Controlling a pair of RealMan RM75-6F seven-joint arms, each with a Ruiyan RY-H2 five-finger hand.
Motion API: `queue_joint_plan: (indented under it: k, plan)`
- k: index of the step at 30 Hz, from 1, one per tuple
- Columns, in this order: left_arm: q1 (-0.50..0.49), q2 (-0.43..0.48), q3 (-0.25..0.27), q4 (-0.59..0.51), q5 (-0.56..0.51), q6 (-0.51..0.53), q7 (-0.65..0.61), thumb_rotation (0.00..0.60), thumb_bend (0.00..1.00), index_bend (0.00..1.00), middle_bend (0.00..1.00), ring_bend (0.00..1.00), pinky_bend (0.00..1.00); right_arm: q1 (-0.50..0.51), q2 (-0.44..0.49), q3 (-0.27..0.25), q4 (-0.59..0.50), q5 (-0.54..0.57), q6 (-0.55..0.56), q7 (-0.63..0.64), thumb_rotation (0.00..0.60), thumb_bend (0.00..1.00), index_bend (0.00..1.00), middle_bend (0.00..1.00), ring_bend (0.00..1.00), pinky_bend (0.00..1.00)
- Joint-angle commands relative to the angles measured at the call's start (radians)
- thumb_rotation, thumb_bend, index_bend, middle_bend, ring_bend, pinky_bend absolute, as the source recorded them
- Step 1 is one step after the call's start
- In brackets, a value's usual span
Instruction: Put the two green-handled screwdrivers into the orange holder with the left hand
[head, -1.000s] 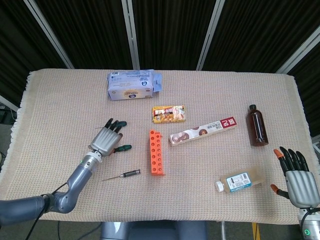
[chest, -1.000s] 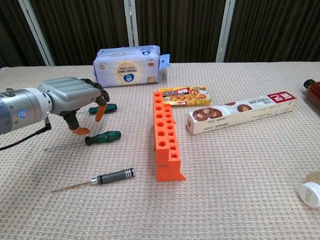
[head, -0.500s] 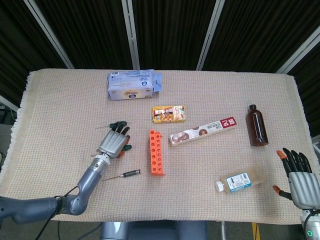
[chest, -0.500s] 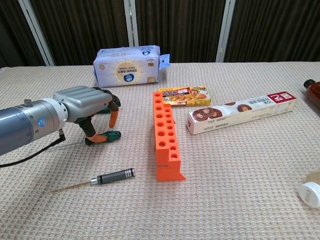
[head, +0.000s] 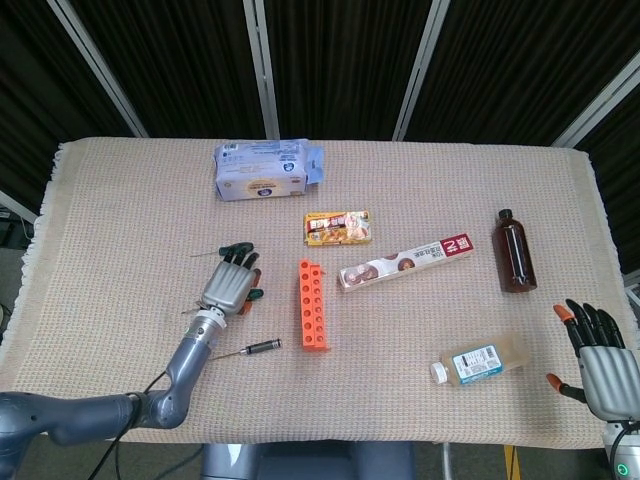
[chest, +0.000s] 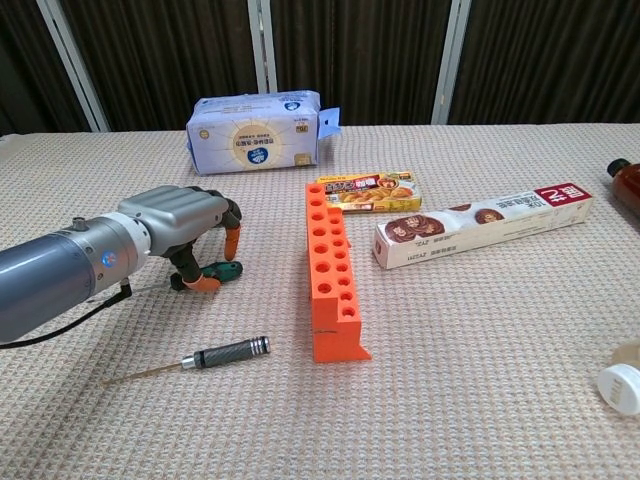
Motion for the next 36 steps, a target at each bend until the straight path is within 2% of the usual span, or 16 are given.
queue_joint_plan:
  k: [1, 7, 20, 23, 25, 28, 36]
  plan:
    - [-0.004, -0.012, -0.002, 0.016, -0.003, 0.008, -0.002, 0.6, 0.26, 0.42, 0.1, 0.02, 0.0, 0.0, 0.001, -0.001, 0.001, -0.001, -0.001, 0.002, 0.6, 0.0, 0.11, 0.06, 0.0, 0.08]
    - [-0.009, -0.018, -0.009, 0.026, -0.02, -0.003, -0.02, 0.6, 0.26, 0.45, 0.1, 0.02, 0.0, -0.002, 0.002, -0.002, 0.0, 0.001, -0.002, 0.004, 0.6, 0.0, 0.11, 0.06, 0.0, 0.08]
    - [-0.006, -0.002, 0.016, 0.012, -0.011, 0.015, -0.009, 0.6, 0.26, 0.54, 0.12, 0.03, 0.0, -0.004, -0.008, -0.005, 0.009, 0.002, -0.009, 0.013, 0.6, 0.0, 0.12, 0.07, 0.01, 0.09]
    - [-0.006, 0.005, 0.014, 0.001, -0.011, 0.009, -0.021, 0.6, 0.31, 0.57, 0.14, 0.04, 0.0, -0.005, -0.007, -0.004, 0.009, 0.001, -0.008, 0.014, 0.6, 0.0, 0.12, 0.08, 0.01, 0.09]
    - [-0.004, 0.012, 0.01, -0.009, -0.003, 0.008, -0.038, 0.6, 0.38, 0.6, 0.16, 0.05, 0.0, -0.005, -0.007, -0.005, 0.009, 0.001, -0.008, 0.014, 0.6, 0.0, 0.13, 0.08, 0.01, 0.09]
    - [0.006, 0.035, -0.012, -0.046, 0.016, 0.009, -0.1, 0.6, 0.45, 0.62, 0.18, 0.05, 0.0, -0.006, -0.006, -0.005, 0.009, 0.001, -0.006, 0.014, 0.6, 0.0, 0.13, 0.08, 0.01, 0.09]
    - [0.041, 0.191, -0.082, -0.226, 0.078, -0.035, -0.313, 0.6, 0.47, 0.65, 0.21, 0.06, 0.0, -0.007, -0.004, -0.004, 0.006, -0.005, -0.002, 0.013, 0.6, 0.0, 0.13, 0.08, 0.02, 0.09]
